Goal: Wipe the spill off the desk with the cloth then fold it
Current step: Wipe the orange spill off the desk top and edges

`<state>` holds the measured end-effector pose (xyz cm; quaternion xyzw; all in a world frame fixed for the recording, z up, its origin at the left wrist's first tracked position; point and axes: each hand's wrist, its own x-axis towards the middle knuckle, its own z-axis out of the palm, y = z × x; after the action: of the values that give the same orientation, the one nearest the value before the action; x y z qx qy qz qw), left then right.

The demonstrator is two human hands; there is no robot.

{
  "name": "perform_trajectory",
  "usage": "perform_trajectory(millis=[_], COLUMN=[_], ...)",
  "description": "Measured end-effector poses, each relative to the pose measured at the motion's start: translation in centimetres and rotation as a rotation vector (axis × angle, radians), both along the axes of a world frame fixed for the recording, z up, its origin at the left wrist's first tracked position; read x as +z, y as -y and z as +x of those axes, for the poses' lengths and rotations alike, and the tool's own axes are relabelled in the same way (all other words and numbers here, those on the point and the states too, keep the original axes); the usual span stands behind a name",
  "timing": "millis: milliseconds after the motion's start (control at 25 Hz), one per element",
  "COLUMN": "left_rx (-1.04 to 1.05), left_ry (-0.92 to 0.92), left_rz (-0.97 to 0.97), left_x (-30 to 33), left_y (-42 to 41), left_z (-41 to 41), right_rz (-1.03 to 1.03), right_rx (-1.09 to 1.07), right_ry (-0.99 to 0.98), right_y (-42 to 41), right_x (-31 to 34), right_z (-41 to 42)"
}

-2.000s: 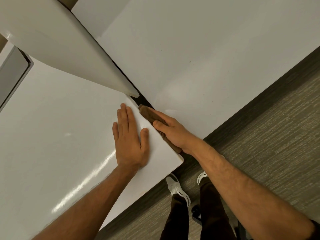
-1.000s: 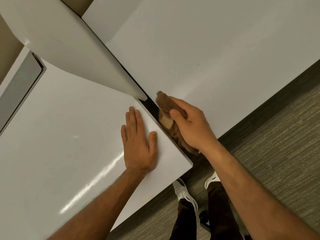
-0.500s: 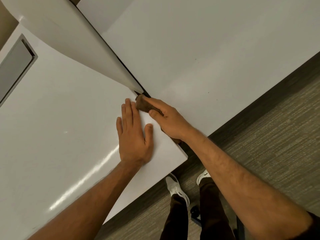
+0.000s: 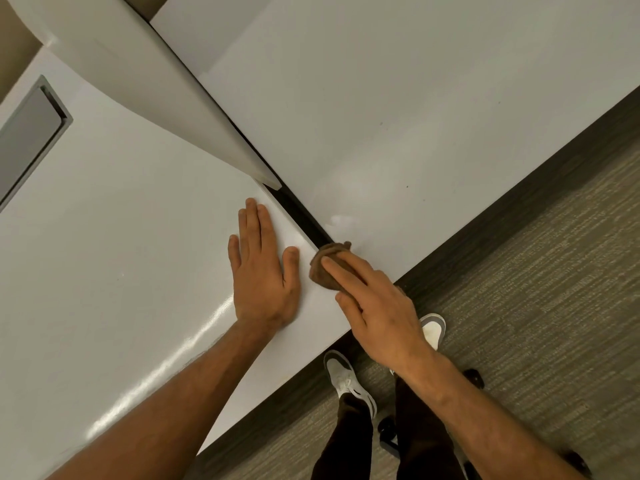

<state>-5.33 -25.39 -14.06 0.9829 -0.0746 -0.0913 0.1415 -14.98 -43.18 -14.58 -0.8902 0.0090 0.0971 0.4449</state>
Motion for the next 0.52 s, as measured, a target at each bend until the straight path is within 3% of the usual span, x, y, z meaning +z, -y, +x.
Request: perform_trajectory(millis=[200, 400, 520], left_rx=[-0.007, -0.027, -0.032], left_ry=[-0.006, 0.009, -0.015], left_rz=[0.004, -0.034, -0.231], left_x=[0.2, -0.1, 0.6], left_y=[0.0, -0.5, -0.8], left_z=[0.1, 0.0, -0.2], right_rz=[-0.026, 0.353, 0.467], right_rx=[-0.116, -0.3, -0.419], right_ry=[0.007, -0.023, 0.004], right_y=[-0.2, 1.3, 1.9], right_x=[0.4, 1.6, 4.2], right_z=[-3.0, -5.8, -5.7])
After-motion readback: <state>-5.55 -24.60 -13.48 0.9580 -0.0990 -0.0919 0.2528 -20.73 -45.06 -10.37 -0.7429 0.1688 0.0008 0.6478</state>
